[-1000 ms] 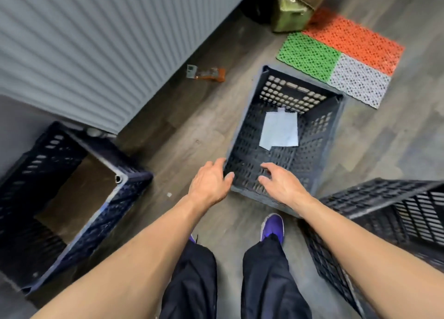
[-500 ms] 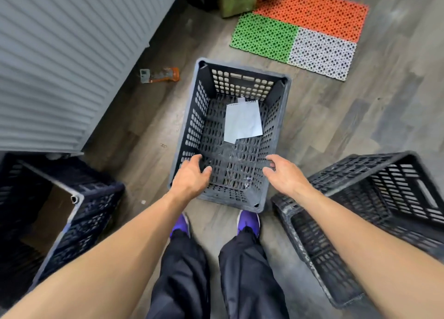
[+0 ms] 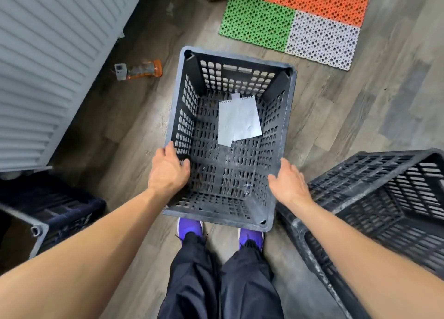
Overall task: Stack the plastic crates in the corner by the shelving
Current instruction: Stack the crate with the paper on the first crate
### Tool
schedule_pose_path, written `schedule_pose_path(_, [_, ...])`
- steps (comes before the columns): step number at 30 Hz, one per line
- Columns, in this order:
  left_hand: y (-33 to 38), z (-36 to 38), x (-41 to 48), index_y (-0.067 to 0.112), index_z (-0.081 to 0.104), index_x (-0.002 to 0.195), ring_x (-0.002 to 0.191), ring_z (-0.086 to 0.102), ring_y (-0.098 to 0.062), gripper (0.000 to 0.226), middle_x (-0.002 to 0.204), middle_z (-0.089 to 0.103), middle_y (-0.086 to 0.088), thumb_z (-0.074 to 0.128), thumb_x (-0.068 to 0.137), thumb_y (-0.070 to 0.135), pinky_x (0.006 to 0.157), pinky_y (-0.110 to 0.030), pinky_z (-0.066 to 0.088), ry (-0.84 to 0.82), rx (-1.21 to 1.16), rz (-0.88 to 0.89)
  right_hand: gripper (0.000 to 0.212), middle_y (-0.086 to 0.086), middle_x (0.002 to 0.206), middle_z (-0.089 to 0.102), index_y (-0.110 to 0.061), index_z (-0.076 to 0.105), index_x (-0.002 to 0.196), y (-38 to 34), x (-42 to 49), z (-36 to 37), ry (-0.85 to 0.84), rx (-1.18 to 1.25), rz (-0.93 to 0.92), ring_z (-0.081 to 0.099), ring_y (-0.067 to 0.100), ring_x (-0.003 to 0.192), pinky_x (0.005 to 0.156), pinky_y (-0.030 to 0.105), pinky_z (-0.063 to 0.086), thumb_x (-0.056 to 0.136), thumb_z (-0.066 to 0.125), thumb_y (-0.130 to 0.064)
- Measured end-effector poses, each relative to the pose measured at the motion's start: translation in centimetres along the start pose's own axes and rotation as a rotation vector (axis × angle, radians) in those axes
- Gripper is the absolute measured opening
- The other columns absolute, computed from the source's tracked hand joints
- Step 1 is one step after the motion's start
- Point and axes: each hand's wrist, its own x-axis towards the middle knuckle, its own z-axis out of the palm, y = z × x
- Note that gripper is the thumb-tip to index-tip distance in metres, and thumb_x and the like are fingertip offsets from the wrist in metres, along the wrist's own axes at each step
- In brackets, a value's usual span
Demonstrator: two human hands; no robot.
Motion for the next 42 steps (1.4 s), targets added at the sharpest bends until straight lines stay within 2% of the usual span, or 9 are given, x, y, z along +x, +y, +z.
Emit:
schedule_pose_path(8, [-0.4, 1.4, 4.2, 0.002, 0.005, 0.152, 0.132, 0.036, -0.04, 0.085, 0.147, 0.028, -0.025, 0.051, 0.094, 0.043, 0.107, -0.046, 0.032, -0.022, 0.038, 0.024, 0.078, 0.018, 0.159, 0.02, -0.008, 0.001, 0.156, -1.9, 3.3, 2.1, 0.082, 0.144, 0.118, 0.024, 0.036, 0.144, 0.114, 0.047, 0.028, 0.097, 0.051, -0.022])
schedule_pose_path(11, [-1.1, 0.7, 6.2, 0.006, 0.028, 0.144, 0.124, 0.047, -0.037, 0.079, 0.139, 0.041, -0.021, 0.058, 0.086, 0.05, 0.106, -0.047, 0.04, -0.039, -0.051, -0.032, 0.075, 0.012, 0.157, 0.025, -0.013, 0.012, 0.156, -2.1, 4.5, 1.3, 0.09, 0.327, 0.176, 0.033, 0.034, 0.141, 0.112, 0.046, 0.031, 0.095, 0.054, -0.024])
schedule_pose_path(13, [-1.5, -0.5, 7.3, 0.011, 0.049, 0.123, 0.103, 0.06, -0.029, 0.059, 0.12, 0.058, -0.011, 0.063, 0.082, 0.05, 0.091, -0.039, 0.048, -0.066, -0.163, -0.08, 0.06, 0.008, 0.14, 0.046, -0.013, 0.035, 0.147, -1.9, 5.1, 0.2, 0.089, 0.463, 0.227, 0.047, 0.031, 0.129, 0.104, 0.043, 0.039, 0.092, 0.058, -0.024])
schedule_pose_path(16, [-1.4, -1.6, 7.6, 0.011, 0.059, 0.111, 0.088, 0.062, -0.023, 0.042, 0.103, 0.065, -0.006, 0.067, 0.084, 0.042, 0.076, -0.029, 0.045, -0.093, -0.266, -0.119, 0.01, 0.007, 0.087, 0.061, -0.01, 0.062, 0.091, -1.2, 5.0, -1.1, 0.066, 0.568, 0.175, 0.058, 0.025, 0.082, 0.078, 0.037, 0.048, 0.087, 0.062, -0.02])
schedule_pose_path(18, [-1.4, -2.1, 6.7, 0.009, 0.058, 0.105, 0.083, 0.06, -0.025, 0.04, 0.098, 0.065, -0.009, 0.066, 0.085, 0.042, 0.071, -0.029, 0.042, -0.036, -0.259, -0.163, 0.019, 0.006, 0.073, 0.051, -0.017, 0.05, 0.073, -1.1, 4.3, -1.6, 0.038, 0.54, 0.13, 0.048, 0.021, 0.068, 0.071, 0.034, 0.044, 0.086, 0.062, -0.021])
schedule_pose_path(26, [-3.6, -7.2, -2.4, 0.008, 0.057, 0.081, 0.071, 0.063, -0.027, 0.039, 0.083, 0.066, -0.013, 0.06, 0.087, 0.046, 0.066, -0.035, 0.049, 0.0, -0.25, -0.274, 0.017, 0.004, 0.071, 0.054, -0.018, 0.054, 0.073, -3.0, -1.6, -5.0, -0.049, 0.338, 0.012, 0.047, 0.019, 0.06, 0.061, 0.031, 0.04, 0.086, 0.059, -0.027])
schedule_pose_path(31, [-6.6, -10.7, -9.7, 0.003, 0.061, 0.098, 0.086, 0.064, -0.033, 0.053, 0.095, 0.067, -0.015, 0.059, 0.085, 0.054, 0.078, -0.035, 0.05, 0.096, -0.278, -0.357, 0.029, 0.001, 0.064, 0.054, -0.02, 0.046, 0.061, -6.2, -7.0, -7.8, -0.079, 0.185, -0.114, 0.051, 0.02, 0.058, 0.063, 0.031, 0.042, 0.086, 0.059, -0.027])
schedule_pose_path(37, [-10.5, -14.8, -20.8, 0.014, 0.066, 0.07, 0.071, 0.064, -0.024, 0.041, 0.067, 0.067, -0.001, 0.058, 0.086, 0.051, 0.064, -0.034, 0.043, 0.18, -0.43, -0.392, 0.026, 0.005, 0.063, 0.055, -0.016, 0.049, 0.062, -10.1, -14.5, -10.3, -0.059, 0.006, -0.291, 0.057, 0.025, 0.062, 0.075, 0.039, 0.055, 0.085, 0.057, -0.025])
schedule_pose_path(42, [-14.1, -17.1, -29.4, 0.012, 0.064, 0.066, 0.066, 0.064, -0.026, 0.043, 0.065, 0.066, -0.004, 0.055, 0.088, 0.048, 0.063, -0.034, 0.045, 0.249, -0.533, -0.482, 0.025, 0.005, 0.06, 0.056, -0.016, 0.05, 0.06, -14.2, -21.5, -10.9, -0.073, -0.118, -0.434, 0.061, 0.027, 0.062, 0.074, 0.043, 0.059, 0.082, 0.056, -0.026])
